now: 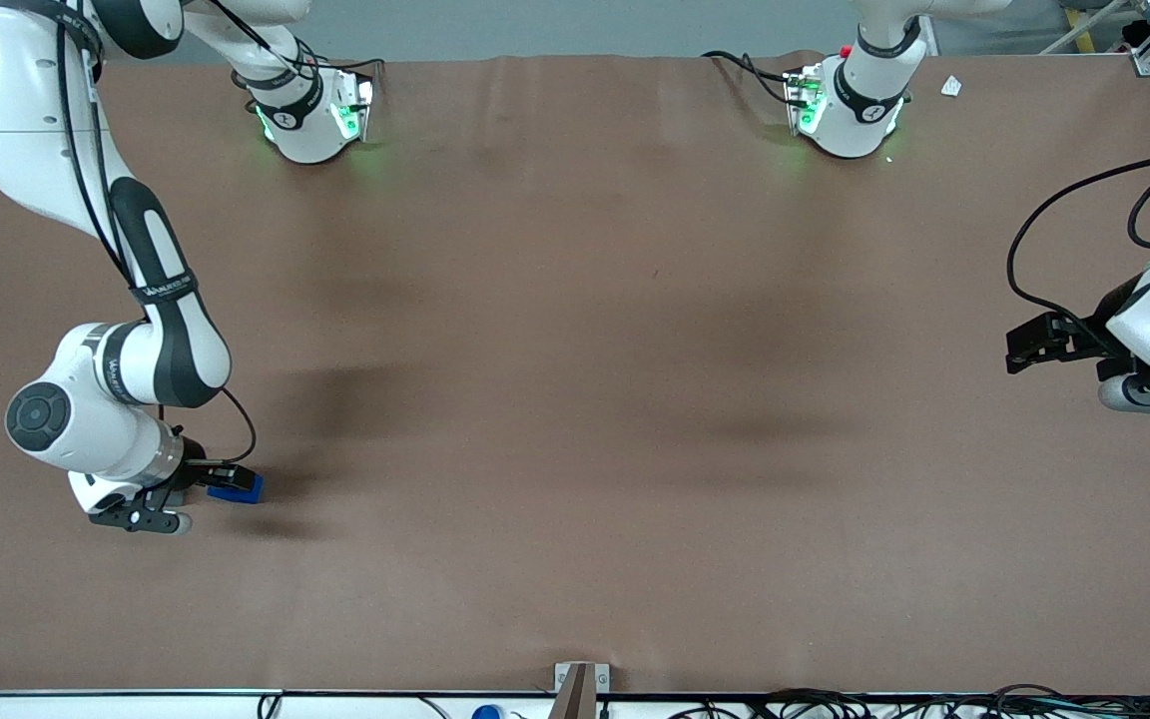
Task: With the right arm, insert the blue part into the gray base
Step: 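Lift the blue block and carry it above the gray base's hole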
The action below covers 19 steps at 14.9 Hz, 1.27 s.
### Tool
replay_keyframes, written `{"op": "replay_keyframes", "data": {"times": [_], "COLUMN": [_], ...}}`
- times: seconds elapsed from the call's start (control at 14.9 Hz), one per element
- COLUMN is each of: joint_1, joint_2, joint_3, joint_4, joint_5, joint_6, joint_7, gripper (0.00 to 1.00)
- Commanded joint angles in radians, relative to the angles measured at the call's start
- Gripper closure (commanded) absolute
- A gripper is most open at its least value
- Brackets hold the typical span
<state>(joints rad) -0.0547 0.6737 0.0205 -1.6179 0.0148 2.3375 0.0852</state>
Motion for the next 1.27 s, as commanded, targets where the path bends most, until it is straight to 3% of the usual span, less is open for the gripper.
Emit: {"op": "replay_keyframes", "data": {"times": [0.0, 0.2, 0.34, 0.54, 0.6, 0.94, 1.21], "joint_1": [-0.007, -0.01, -0.01, -0.014, -0.028, -0.1, -0.146], "joint_2": [0.001, 0.003, 0.004, 0.003, 0.003, -0.078, -0.1], "joint_3": [0.003, 0.003, 0.003, 0.003, 0.003, 0.006, -0.001], "joint_4": [-0.01, -0.01, -0.008, 0.0, 0.004, 0.148, 0.242], "joint_5": [0.008, 0.008, 0.008, 0.008, 0.007, 0.01, -0.007], "joint_6": [0.011, 0.011, 0.011, 0.003, -0.001, -0.367, -0.515], "joint_7": [-0.005, -0.007, -0.007, -0.007, -0.018, -0.189, -0.321], "gripper": [0.35, 0.39, 0.51, 0.92, 0.98, 1.0, 1.0]}}
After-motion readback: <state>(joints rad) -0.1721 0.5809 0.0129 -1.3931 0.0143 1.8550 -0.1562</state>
